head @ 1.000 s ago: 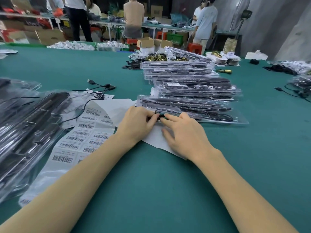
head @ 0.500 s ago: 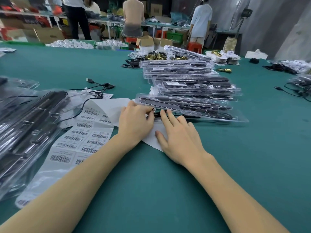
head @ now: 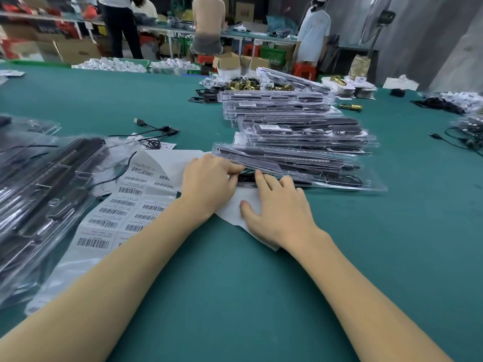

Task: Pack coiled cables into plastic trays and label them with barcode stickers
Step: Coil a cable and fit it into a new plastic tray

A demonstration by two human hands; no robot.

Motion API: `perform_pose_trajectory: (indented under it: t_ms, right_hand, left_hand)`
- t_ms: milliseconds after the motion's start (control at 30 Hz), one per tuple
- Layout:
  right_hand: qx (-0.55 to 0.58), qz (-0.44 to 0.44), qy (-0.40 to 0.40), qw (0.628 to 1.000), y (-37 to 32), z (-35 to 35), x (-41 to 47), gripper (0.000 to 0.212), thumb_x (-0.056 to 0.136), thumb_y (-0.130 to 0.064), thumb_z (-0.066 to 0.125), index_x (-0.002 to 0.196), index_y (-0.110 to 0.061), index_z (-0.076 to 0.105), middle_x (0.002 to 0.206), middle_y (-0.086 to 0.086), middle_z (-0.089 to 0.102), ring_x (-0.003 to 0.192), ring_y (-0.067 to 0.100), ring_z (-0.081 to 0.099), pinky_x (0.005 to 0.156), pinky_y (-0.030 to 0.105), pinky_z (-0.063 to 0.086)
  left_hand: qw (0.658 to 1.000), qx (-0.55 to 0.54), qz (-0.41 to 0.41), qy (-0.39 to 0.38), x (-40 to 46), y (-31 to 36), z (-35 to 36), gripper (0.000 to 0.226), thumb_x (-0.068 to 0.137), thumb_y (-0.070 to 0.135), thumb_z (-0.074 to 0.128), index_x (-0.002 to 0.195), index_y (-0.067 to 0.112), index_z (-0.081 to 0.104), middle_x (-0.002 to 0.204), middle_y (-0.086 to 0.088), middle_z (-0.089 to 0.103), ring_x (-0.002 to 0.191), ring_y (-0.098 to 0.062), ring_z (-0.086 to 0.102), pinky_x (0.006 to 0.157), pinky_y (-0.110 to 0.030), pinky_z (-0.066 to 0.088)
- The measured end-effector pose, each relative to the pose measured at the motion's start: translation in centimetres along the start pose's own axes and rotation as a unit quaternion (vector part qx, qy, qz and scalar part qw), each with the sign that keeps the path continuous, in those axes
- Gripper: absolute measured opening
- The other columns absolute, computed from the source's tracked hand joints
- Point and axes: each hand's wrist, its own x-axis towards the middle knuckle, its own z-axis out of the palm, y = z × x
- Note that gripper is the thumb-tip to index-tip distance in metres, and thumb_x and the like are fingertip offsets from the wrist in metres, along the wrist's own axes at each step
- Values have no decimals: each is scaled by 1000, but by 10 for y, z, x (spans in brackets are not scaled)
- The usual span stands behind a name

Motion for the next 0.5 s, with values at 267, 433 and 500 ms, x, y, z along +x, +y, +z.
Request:
perform_pose_trajectory:
  t_ms: [267, 433, 500]
  right_hand:
    - [14, -3, 15, 1000, 2, -1, -1, 70, 98, -55, 31, 157, -18, 24, 158, -7, 34, 129, 26, 34, 100, 42, 35]
    - [13, 6, 28, 1000, 0, 0, -2, 70, 101, -51, 30, 159, -16, 13, 165, -3, 22, 131, 28, 34, 98, 39, 40]
    - [22, 7, 26, 999, 1, -2, 0, 70, 101, -50, 30, 160, -17, 10, 163, -3, 25, 129, 28, 34, 97, 38, 43]
  left_hand:
    - [971, 195, 102, -90, -5, -3, 0, 50, 99, 57, 31, 131, 30, 59, 136, 11, 61, 111, -32, 52, 93, -38, 37]
    - [973, 188, 95, -90, -3, -4, -2, 43, 104, 47, 28, 127, 37, 63, 140, 19, 56, 114, -27, 52, 90, -37, 37]
    - [976, 180, 80, -87, -2, -3, -1, 41, 103, 45, 31, 122, 36, 66, 133, 17, 62, 114, -26, 53, 89, -36, 39]
